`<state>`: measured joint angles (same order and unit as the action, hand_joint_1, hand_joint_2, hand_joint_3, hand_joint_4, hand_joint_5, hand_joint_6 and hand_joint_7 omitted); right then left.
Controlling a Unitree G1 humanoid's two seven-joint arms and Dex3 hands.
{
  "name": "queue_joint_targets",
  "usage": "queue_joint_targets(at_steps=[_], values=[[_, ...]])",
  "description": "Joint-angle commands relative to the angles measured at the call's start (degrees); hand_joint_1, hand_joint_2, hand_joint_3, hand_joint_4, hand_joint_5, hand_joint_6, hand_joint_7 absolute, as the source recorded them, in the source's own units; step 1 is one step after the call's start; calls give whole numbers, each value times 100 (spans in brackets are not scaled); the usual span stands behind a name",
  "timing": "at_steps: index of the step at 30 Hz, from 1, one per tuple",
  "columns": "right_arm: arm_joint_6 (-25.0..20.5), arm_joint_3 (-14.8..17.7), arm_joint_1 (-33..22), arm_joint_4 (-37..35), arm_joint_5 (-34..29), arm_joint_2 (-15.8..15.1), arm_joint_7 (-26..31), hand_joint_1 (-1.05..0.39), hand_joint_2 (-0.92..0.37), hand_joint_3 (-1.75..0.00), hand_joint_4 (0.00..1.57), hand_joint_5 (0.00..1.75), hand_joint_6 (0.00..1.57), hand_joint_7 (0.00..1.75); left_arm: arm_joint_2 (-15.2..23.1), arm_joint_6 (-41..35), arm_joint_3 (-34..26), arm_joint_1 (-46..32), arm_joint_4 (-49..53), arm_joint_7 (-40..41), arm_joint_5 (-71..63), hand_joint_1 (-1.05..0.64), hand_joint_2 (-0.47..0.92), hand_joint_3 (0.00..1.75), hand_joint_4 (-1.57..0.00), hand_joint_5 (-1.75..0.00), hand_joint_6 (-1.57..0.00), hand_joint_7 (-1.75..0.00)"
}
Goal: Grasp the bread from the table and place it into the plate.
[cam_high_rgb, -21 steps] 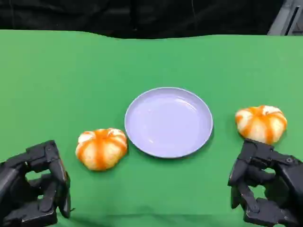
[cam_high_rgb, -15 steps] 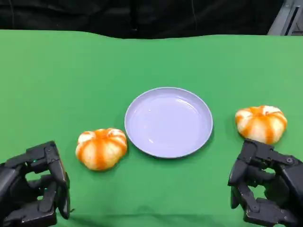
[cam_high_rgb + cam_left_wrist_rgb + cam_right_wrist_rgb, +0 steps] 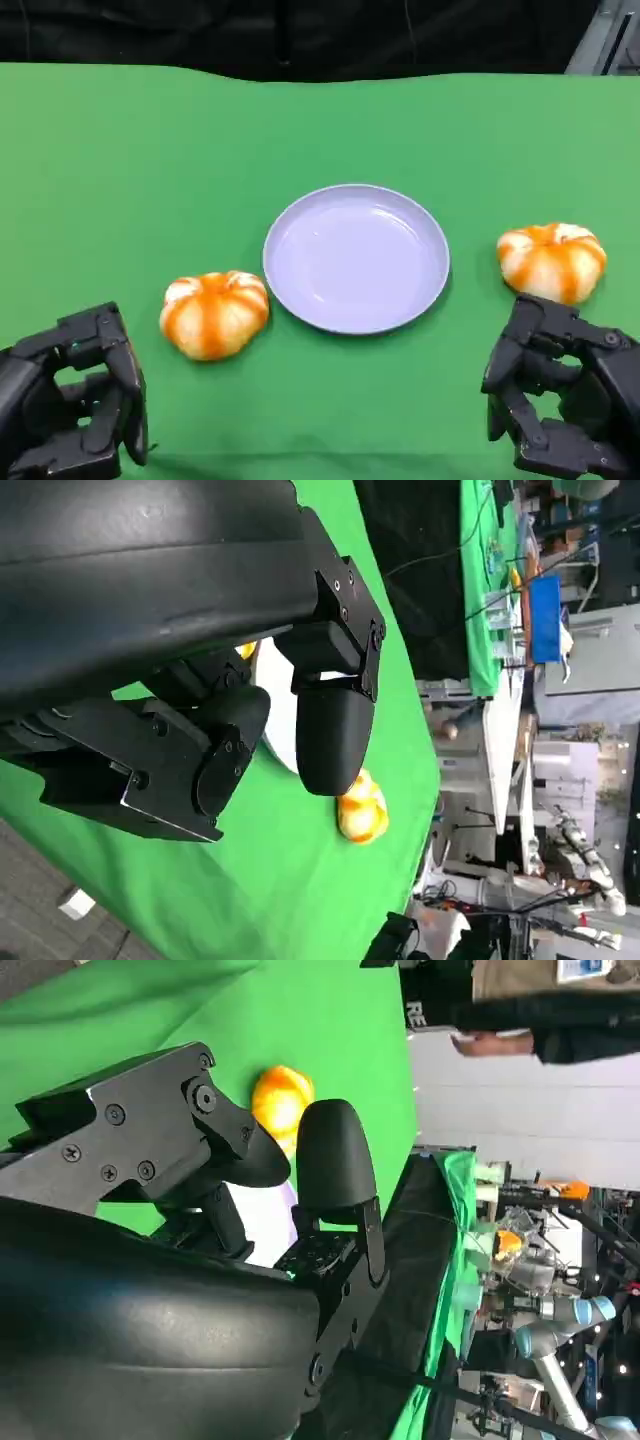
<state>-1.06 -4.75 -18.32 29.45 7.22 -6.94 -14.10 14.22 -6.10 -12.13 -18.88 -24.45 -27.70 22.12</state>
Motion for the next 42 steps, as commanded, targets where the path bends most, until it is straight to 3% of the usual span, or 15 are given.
queue_joint_targets(at_steps=[1,3,4,6,8,13,19,23,42], values=[[-72,71,8,33,48,-74,4,-2,-67,-106,76,175,66,156,84,1079,119,66,185,152,-908,-12,86,49,-41,-77,-54,-52],[-38,70,19,5,44,-71,-1,-2,-68,-106,76,175,66,156,162,1442,196,143,183,372,-1578,-16,90,36,-41,-60,-57,-33],[-5,69,26,-18,28,-74,-4,-2,-68,-106,76,175,66,156,224,1675,264,243,126,593,-2190,-37,91,33,-30,-41,-50,-19],[31,56,44,-53,-18,-78,1,-1,-67,-106,76,175,66,156,344,1889,411,468,31,972,-3267,-52,92,31,-22,-24,-46,-8],[4,44,44,-40,-16,-69,7,-2,-67,-105,75,175,66,156,480,1942,580,753,77,1252,-4169,-67,92,29,-16,-17,-44,-4],[46,24,42,-41,-25,-50,16,-1,-68,-105,75,175,66,156,754,1904,1105,1394,371,1686,-5881,-82,92,25,-12,-12,-43,-2],[48,12,28,-17,3,-37,17,-2,-68,-105,75,175,66,156,829,1654,1666,1886,873,1867,-6877,-87,92,25,-8,-9,-40,0],[23,-6,-13,50,-81,-51,66,-3,-68,-105,76,175,66,156,825,1531,2119,2346,1900,2418,-7562,-86,92,26,-10,-9,-41,-1],[-46,4,-109,197,-47,-65,73,-5,-68,-105,76,175,66,155,532,1083,3109,3568,4629,3526,-7521,-85,92,32,-16,-6,-41,-1]])
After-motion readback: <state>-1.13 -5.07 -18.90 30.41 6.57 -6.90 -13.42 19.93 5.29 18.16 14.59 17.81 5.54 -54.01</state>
